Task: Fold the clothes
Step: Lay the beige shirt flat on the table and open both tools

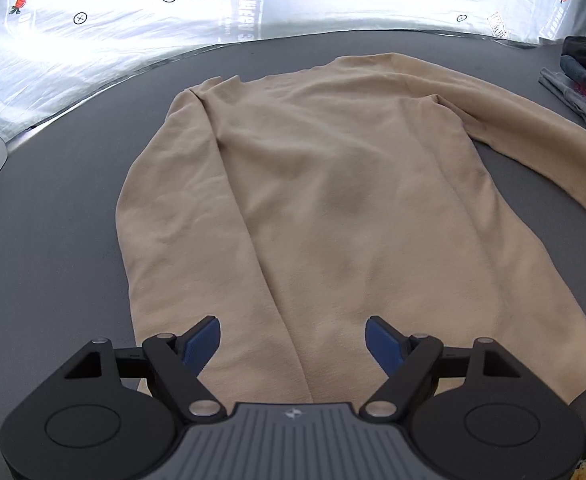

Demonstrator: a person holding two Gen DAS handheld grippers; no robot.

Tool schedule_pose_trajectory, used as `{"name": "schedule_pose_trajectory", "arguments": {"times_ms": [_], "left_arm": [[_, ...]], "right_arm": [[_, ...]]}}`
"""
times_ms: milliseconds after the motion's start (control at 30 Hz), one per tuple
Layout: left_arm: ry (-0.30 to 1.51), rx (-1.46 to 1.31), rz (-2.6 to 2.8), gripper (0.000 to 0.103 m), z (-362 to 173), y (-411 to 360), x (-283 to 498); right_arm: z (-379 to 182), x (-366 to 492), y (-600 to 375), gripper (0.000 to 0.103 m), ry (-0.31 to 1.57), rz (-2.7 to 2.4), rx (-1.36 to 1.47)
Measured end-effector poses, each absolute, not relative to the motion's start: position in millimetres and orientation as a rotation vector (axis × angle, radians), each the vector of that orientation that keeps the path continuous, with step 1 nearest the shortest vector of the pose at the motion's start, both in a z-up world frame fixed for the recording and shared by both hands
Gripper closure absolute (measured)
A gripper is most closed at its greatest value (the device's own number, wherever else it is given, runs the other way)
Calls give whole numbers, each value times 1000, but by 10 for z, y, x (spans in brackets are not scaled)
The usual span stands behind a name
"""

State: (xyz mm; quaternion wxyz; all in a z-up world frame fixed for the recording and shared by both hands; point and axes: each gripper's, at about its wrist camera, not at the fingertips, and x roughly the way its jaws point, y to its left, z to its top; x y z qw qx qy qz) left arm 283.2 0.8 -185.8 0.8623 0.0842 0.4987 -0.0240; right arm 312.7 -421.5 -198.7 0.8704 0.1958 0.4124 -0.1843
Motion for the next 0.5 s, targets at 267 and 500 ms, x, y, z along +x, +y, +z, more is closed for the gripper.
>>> {"name": "schedule_pose_trajectory", "arguments": {"times_ms": [267,500], "left_arm": [[1060,220,-60,22,-1883,-26,2784],[1104,190,-45,19,-1939,52,2851]], "right_arm": [[-1995,2790,-4277,60,819,-567,391],[-2414,2555,-4065,51,857,-550,428]]}}
